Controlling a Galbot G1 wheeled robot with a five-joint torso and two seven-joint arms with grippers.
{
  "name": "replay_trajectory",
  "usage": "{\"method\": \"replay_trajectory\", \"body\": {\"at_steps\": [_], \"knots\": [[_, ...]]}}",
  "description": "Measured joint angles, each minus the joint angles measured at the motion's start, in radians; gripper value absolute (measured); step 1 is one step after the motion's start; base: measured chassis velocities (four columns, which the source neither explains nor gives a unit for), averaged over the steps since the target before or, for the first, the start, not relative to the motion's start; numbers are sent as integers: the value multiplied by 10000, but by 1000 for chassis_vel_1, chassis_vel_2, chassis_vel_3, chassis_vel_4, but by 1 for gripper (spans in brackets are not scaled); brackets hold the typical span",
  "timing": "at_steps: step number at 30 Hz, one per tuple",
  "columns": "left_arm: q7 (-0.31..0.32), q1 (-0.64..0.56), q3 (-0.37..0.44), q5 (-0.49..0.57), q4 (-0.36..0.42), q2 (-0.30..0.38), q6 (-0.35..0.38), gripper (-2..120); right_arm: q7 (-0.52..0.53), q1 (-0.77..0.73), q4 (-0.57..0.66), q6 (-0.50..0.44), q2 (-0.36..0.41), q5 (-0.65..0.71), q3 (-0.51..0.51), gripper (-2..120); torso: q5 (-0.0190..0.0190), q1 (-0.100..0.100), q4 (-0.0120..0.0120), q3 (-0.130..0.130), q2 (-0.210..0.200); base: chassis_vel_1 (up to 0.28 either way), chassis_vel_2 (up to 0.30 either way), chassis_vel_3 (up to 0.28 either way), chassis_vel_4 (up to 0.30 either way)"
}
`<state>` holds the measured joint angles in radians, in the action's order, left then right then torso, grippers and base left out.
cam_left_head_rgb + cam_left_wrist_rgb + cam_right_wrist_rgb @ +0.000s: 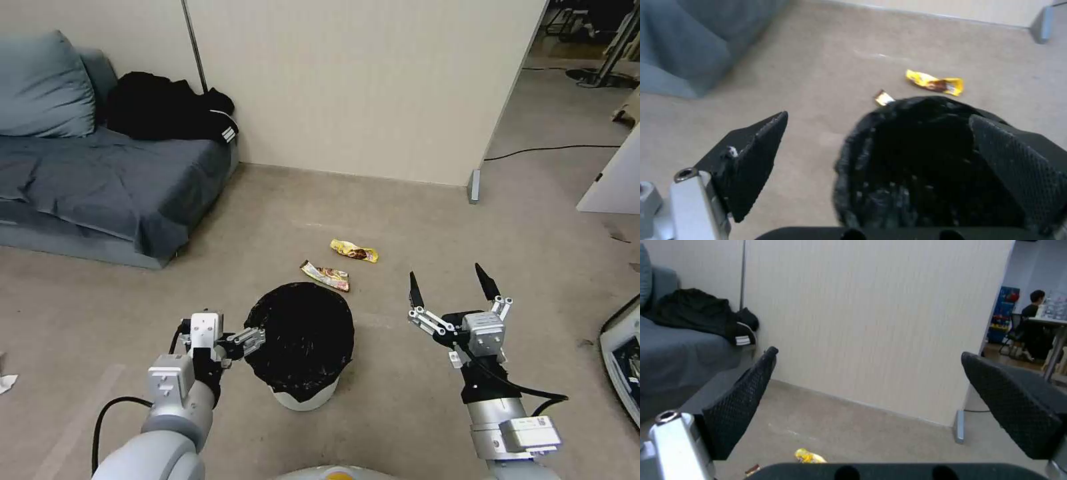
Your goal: Pick up the trash bin, then pick up the garbage from the floor and place it into the trash bin.
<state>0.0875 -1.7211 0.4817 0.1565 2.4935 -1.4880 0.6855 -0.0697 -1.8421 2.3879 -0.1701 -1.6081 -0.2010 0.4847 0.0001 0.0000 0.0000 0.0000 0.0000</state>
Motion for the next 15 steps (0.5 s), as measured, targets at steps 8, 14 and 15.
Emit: {"method": "replay_trajectory", "body": {"at_steps": [8,14,15], "knots": [[-82,396,88,397,-665,22,273,99,1,41,-114,-1,0,-129,-67,100,-1,0,-1,0,1,0,0,0,0],[-80,632,74,67,-1349,-42,174,99,3,92,-221,47,0,-245,-133,100,0,0,0,0,0,0,0,0,0],[-76,685,74,-10,-1482,-59,130,100,3,95,-226,47,0,-245,-132,100,-1,0,0,0,0,0,0,0,0]]}}
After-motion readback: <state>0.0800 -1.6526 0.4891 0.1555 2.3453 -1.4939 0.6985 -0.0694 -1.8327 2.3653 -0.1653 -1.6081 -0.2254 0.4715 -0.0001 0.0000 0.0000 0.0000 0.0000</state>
